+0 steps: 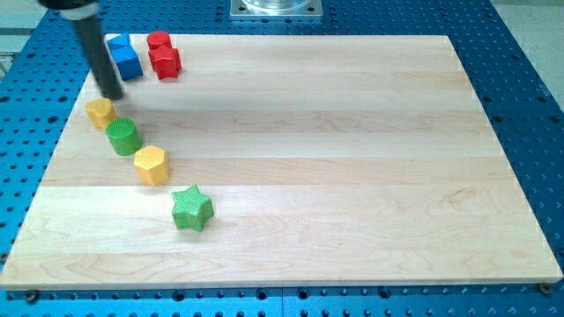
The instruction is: Place the blue cube to the center of the board
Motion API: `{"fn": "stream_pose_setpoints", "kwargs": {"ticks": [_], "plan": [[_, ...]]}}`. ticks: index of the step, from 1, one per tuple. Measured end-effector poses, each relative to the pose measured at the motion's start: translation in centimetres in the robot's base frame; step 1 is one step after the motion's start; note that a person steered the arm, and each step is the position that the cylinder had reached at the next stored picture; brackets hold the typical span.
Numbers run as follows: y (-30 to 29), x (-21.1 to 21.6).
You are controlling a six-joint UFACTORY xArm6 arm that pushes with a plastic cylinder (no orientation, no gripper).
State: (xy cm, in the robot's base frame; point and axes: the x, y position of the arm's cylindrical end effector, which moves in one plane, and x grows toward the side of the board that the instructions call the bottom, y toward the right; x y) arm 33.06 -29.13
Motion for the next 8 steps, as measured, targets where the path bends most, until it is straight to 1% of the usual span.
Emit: {"fn": "stream_pose_setpoints", "kwargs": {"ticks": [1,2,3,5,6,7,8], "plan": [[-1.3,0.2],[-1.4,-2.2],[-1.4,-3.7],[-1.2,-5.5],[2.5,-5.6],[10.5,-3.8],[15.8,-2.4]]}}
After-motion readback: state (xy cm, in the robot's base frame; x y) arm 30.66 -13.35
